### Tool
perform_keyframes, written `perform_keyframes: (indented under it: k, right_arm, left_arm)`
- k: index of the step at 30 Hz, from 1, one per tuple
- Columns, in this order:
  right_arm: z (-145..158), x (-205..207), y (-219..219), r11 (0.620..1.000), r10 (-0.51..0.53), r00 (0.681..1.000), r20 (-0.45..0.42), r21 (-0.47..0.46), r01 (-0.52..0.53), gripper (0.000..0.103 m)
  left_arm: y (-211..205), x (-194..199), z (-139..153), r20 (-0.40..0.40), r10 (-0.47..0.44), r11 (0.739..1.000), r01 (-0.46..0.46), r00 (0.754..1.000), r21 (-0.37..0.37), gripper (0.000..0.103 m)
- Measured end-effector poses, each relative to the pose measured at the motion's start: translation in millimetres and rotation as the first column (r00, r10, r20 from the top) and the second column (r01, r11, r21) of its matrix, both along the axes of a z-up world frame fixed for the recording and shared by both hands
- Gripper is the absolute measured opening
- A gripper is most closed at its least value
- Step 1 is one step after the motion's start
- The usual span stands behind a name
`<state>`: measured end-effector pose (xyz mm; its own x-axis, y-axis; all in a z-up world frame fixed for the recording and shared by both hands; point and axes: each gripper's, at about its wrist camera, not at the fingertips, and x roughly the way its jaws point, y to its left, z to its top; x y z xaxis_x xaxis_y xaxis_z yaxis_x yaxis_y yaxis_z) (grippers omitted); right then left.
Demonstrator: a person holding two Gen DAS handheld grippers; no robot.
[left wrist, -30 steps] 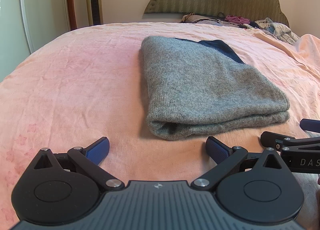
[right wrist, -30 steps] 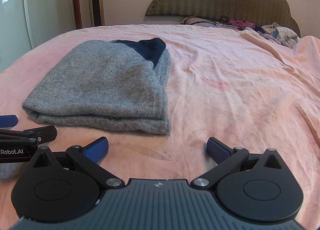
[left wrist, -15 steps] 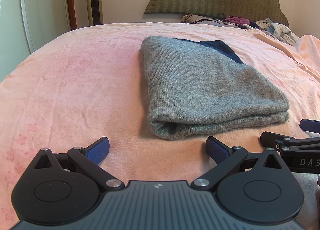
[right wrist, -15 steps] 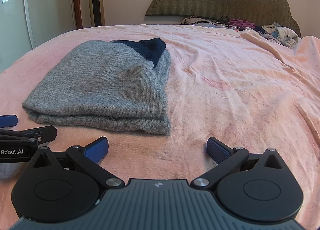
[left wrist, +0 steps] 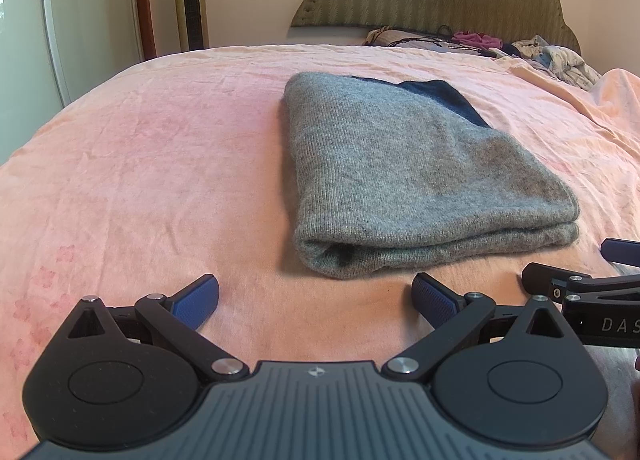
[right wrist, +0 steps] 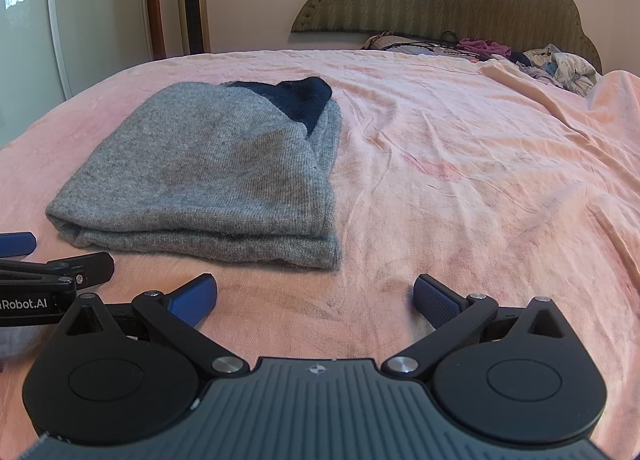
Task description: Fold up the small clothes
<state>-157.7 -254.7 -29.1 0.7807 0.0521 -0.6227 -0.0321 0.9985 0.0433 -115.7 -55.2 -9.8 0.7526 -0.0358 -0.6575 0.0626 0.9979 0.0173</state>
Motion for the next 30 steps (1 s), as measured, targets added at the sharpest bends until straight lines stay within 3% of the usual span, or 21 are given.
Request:
perform_keyframes:
  k: [30]
  right_arm:
    - [-0.2,0.0,1.2,1.0,-0.002,1.0,0.002,0.003,0.002,0.103]
  left_arm:
    - [3.4,2.6,0.9,-0.021,-0.024,1.0,0.024,0.999,-0.001,0.103]
